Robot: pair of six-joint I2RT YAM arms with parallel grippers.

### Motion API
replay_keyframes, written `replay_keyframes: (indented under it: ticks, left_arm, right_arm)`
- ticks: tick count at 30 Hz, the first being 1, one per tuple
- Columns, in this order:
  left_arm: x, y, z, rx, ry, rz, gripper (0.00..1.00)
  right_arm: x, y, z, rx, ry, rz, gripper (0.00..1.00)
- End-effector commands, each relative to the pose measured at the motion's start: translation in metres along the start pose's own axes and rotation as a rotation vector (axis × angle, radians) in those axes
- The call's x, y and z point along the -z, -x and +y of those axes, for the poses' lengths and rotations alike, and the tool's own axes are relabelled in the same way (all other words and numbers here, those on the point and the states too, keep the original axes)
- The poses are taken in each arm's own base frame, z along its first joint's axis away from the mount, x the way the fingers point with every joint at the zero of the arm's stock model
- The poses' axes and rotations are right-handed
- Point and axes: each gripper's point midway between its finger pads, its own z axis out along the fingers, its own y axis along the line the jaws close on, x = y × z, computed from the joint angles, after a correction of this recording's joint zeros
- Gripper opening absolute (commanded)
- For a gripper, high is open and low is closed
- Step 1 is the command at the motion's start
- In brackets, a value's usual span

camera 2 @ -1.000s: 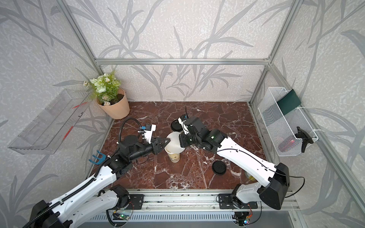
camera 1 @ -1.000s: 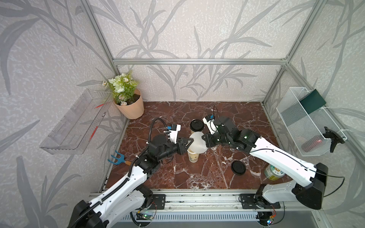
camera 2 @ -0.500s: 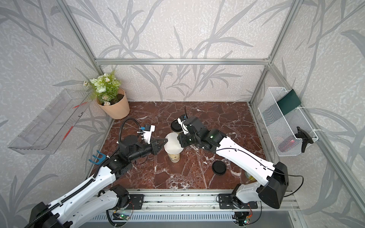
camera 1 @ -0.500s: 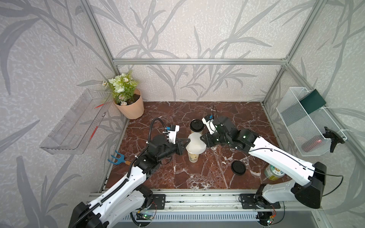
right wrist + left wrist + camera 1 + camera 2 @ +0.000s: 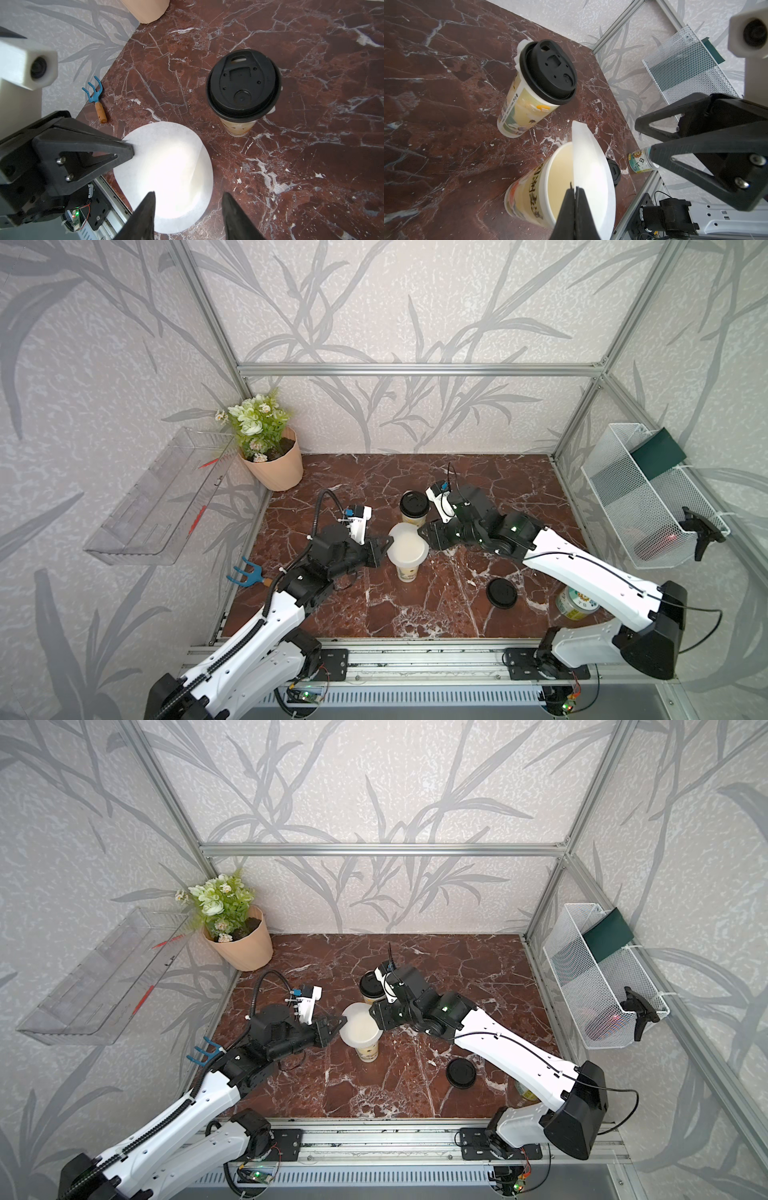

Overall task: Put the leak-proof paper on the milk tea cups
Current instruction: Place the leak-proof paper at the cup.

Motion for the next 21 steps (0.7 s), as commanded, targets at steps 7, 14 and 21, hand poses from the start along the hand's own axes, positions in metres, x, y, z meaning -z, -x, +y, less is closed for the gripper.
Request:
replay_keyframes:
  ticks: [7, 14, 21]
  left_arm:
    - [-0.001, 0.007, 0.008, 0.017, 0.064, -0.004, 0.00]
    - [-0.004, 0.005, 0.012, 0.015, 0.077, 0.015, 0.00]
    - [-0.004, 0.004, 0.014, 0.014, 0.090, 0.023, 0.13]
  right_arm:
    - [-0.002, -0.016, -0.012, 0.030, -0.033, 0.004, 0.67]
    - [-0.004, -0.028, -0.027, 0.024, -0.093, 0.006, 0.77]
    - [0.001, -0.028, -0.032, 0.019, -0.108, -0.011, 0.83]
